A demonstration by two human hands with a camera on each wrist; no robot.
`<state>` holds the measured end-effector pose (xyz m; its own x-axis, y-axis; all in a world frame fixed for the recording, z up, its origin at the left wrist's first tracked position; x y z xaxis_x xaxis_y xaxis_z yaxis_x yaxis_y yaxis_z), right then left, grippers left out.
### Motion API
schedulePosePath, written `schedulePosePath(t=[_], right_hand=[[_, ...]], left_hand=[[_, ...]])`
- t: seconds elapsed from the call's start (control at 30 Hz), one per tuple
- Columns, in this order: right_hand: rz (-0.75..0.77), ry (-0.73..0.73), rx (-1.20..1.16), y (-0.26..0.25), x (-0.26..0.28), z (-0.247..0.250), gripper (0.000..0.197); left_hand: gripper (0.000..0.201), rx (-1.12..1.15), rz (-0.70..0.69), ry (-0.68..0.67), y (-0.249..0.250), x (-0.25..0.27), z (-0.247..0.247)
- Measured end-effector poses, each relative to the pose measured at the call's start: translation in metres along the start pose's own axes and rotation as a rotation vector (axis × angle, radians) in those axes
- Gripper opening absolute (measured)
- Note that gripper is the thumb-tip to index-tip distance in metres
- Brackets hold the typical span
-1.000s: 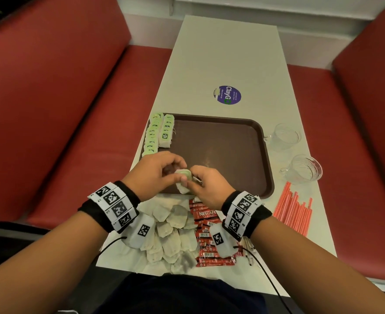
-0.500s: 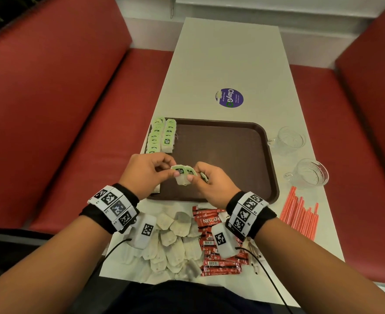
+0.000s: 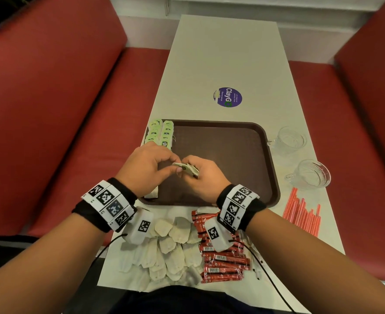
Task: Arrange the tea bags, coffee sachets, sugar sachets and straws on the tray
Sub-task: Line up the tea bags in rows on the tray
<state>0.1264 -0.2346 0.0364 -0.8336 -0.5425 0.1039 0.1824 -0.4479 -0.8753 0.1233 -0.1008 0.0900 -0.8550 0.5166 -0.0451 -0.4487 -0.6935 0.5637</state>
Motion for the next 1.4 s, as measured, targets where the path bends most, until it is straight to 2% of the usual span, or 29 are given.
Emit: schedulePosePath(t=[0.07, 0.17, 0.27, 0.33, 0.43, 0.5, 0.67, 0.83, 0.97, 1.13, 1.3, 1.4], right_hand=[[0.017, -0.003, 0.020, -0.002, -0.002, 0.000, 0.005], [-0.022, 0.012, 0.063, 0.005, -0.004, 0.002, 0.002], [-0.105, 0.024, 0.024, 0.016, -0.003, 0.007, 0.017], [-0.119, 0.015, -0.026, 0.017, 0.000, 0.010, 0.019], [-0.142, 0.002, -0.026, 0.020, 0.002, 0.013, 0.005], [-0.155, -0.005, -0.013, 0.022, 0.001, 0.015, 0.004], [-0.173, -0.042, 0.022, 0.022, 0.001, 0.018, 0.002], [-0.163, -0.043, 0.036, 0.023, 0.001, 0.018, 0.008], [-0.157, -0.042, -0.004, 0.023, 0.001, 0.016, 0.012], [-0.168, -0.039, -0.100, 0.026, 0.000, 0.014, 0.008], [-0.185, -0.043, -0.082, 0.030, -0.001, 0.014, 0.008], [-0.170, -0.029, -0.053, 0.033, -0.002, 0.016, 0.012]], left_hand=[[0.008, -0.014, 0.022, 0.002, -0.004, -0.003, 0.001], [0.006, 0.059, 0.157, -0.055, -0.029, -0.008, -0.001], [0.003, 0.054, 0.318, -0.098, -0.063, -0.019, 0.000], [0.008, -0.030, 0.427, -0.207, -0.090, -0.029, -0.008], [0.021, -0.151, 0.517, -0.388, -0.122, -0.046, -0.026], [0.028, -0.194, 0.541, -0.404, -0.135, -0.059, -0.030], [0.030, -0.276, 0.569, -0.340, -0.150, -0.088, -0.022], [0.032, -0.261, 0.591, -0.316, -0.156, -0.098, -0.026], [0.033, -0.254, 0.550, -0.238, -0.147, -0.101, -0.027], [0.032, -0.330, 0.495, -0.455, -0.134, -0.098, -0.050], [0.030, -0.344, 0.521, -0.486, -0.132, -0.095, -0.049], [0.025, -0.292, 0.430, -0.340, -0.113, -0.096, -0.033]])
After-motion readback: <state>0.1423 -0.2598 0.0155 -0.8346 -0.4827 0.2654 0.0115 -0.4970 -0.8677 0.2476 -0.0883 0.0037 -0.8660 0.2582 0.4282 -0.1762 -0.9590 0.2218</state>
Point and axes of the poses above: each hand's wrist, its own x-axis away from the middle knuckle, its own z-axis out of the back of the hand, y = z × x, the point moved 8 cm from there along -x, towards the middle knuckle, and after that the axes turned 13 degrees about -y, right-handed, at the moved point
